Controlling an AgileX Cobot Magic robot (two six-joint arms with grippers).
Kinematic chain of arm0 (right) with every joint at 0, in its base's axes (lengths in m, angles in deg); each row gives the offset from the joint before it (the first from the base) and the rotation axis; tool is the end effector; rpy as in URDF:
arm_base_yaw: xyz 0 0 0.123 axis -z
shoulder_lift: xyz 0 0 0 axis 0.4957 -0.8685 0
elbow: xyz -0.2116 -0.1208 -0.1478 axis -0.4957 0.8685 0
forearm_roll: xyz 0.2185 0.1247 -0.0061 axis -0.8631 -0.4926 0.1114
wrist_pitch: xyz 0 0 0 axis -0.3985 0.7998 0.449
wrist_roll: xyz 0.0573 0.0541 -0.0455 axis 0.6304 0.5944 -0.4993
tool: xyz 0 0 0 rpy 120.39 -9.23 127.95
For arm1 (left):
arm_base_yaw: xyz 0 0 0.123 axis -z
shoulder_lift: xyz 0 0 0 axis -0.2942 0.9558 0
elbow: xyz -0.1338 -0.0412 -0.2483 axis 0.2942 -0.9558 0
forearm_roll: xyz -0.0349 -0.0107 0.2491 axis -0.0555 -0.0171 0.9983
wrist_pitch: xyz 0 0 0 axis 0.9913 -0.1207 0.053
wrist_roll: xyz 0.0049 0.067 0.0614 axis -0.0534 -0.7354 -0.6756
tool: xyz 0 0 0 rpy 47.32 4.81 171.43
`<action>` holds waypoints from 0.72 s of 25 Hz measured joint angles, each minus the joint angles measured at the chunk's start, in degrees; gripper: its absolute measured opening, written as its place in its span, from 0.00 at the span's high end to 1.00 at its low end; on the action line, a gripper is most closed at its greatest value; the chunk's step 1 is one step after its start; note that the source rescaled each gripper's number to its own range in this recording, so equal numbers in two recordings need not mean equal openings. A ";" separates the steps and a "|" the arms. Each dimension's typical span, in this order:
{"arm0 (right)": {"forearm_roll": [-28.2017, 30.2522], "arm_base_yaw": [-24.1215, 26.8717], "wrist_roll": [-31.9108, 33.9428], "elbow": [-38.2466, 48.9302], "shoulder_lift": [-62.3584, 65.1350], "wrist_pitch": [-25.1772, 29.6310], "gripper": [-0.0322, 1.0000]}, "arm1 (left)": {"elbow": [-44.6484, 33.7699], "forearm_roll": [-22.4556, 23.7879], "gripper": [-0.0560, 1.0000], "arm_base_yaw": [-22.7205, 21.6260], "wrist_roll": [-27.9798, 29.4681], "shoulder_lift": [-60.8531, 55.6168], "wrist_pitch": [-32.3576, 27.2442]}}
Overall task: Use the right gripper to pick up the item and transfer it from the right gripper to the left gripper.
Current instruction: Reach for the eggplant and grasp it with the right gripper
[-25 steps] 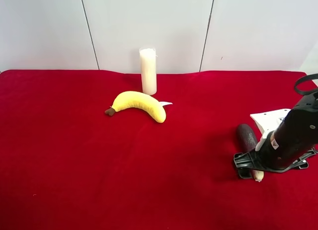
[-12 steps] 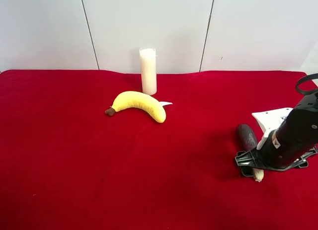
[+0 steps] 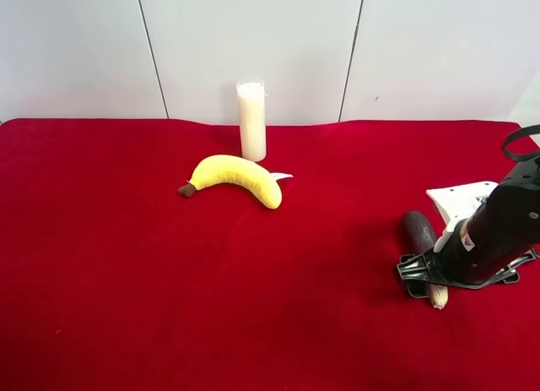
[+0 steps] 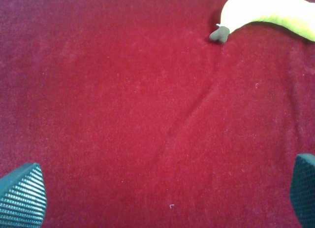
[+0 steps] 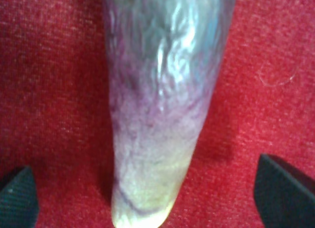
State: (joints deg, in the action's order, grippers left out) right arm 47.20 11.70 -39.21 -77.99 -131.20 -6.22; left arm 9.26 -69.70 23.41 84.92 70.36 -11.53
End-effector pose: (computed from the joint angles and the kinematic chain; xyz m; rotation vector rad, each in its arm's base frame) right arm 0.2053 0.0550 0.1099 -0.1590 2.9195 -0.1030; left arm -0.0009 -0.0051 0.2809 0.1632 2.0549 -0.1170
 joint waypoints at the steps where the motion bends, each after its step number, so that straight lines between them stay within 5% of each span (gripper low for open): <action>1: 0.00 0.00 0.00 0.00 -0.42 -0.05 0.20 | 0.00 0.00 0.00 0.00 0.00 0.00 0.00; 15: -0.02 0.47 -0.05 -0.05 -4.06 -1.84 0.24 | 0.00 0.00 0.00 0.00 0.00 0.00 0.00; 18: -0.41 0.47 -0.05 -0.05 -4.17 -2.14 0.32 | 0.00 0.00 0.00 0.00 0.00 0.00 0.00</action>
State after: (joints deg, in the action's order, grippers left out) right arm 46.79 12.17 -39.26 -78.05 -135.37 -8.36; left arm 9.26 -69.70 23.41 84.92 70.36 -11.53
